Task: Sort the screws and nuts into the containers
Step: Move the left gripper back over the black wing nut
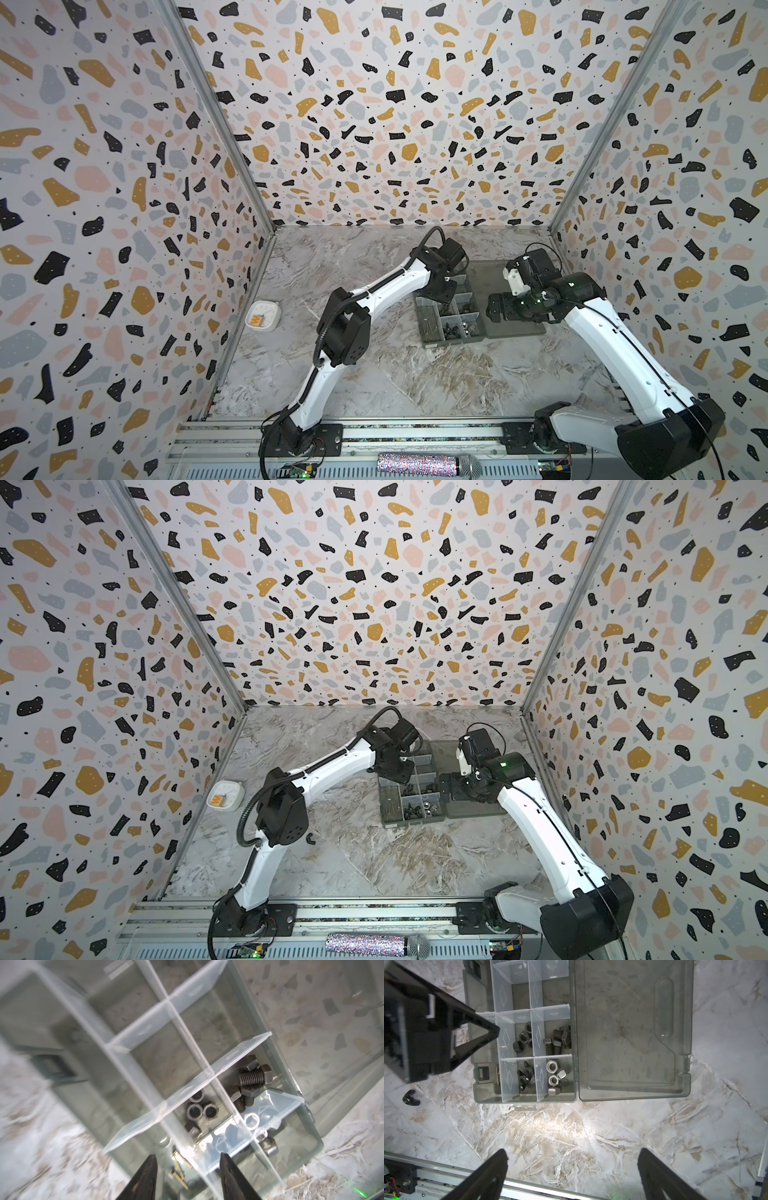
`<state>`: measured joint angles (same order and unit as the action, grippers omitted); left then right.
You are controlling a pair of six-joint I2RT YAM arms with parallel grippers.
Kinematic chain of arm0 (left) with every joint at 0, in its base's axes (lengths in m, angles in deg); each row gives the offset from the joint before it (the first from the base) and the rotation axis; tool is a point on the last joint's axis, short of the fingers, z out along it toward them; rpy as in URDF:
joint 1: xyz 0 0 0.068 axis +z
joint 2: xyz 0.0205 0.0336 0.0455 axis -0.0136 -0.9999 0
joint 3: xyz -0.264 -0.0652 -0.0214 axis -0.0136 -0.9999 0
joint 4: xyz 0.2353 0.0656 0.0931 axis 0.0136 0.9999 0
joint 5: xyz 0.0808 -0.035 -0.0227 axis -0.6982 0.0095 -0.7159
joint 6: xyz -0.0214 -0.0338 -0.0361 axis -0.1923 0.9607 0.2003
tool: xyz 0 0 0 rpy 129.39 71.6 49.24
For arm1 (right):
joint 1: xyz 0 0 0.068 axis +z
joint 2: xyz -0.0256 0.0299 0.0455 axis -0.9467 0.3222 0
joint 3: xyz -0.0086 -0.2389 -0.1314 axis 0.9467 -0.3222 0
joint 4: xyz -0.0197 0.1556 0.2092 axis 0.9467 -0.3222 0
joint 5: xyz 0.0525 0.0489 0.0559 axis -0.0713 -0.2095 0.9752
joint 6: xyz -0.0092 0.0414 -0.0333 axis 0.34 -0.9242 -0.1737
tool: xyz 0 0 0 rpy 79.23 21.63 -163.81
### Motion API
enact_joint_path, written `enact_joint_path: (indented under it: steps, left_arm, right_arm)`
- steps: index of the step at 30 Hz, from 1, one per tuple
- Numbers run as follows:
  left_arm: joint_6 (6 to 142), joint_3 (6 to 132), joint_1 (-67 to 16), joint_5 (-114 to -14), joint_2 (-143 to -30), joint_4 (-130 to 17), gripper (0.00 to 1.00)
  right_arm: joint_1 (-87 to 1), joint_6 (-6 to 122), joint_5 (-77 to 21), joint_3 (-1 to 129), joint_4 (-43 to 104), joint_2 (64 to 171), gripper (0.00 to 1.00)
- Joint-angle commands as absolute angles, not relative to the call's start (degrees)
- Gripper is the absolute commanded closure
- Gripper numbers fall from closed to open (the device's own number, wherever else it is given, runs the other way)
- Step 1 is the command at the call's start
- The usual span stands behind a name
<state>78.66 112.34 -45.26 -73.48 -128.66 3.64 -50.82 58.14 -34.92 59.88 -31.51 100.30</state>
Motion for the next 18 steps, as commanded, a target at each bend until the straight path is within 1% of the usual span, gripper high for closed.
enact_joint_path:
  steps: [1, 8, 14, 18]
  left_arm:
    - [80.44, 104.54, -42.84, -77.33, -121.37, 2.94, 0.51]
    - [87.51, 76.88, -38.76, -80.25, -102.46, -2.88, 0.50]
    - [95.99, 59.18, -38.29, -81.41, -89.27, -2.98, 0.51]
    - [100.28, 50.68, -38.33, -82.56, -82.27, -2.45, 0.51]
  right_arm:
    - [-49.55, 59.57, -33.28, 63.52, -29.52, 102.37, 0.01]
    - [-42.64, 60.81, -32.44, 68.20, -27.17, 110.53, 0.01]
    - [-37.68, 62.13, -30.97, 72.80, -26.05, 117.10, 0.01]
    - [-35.64, 62.90, -30.57, 74.85, -26.15, 119.43, 0.01]
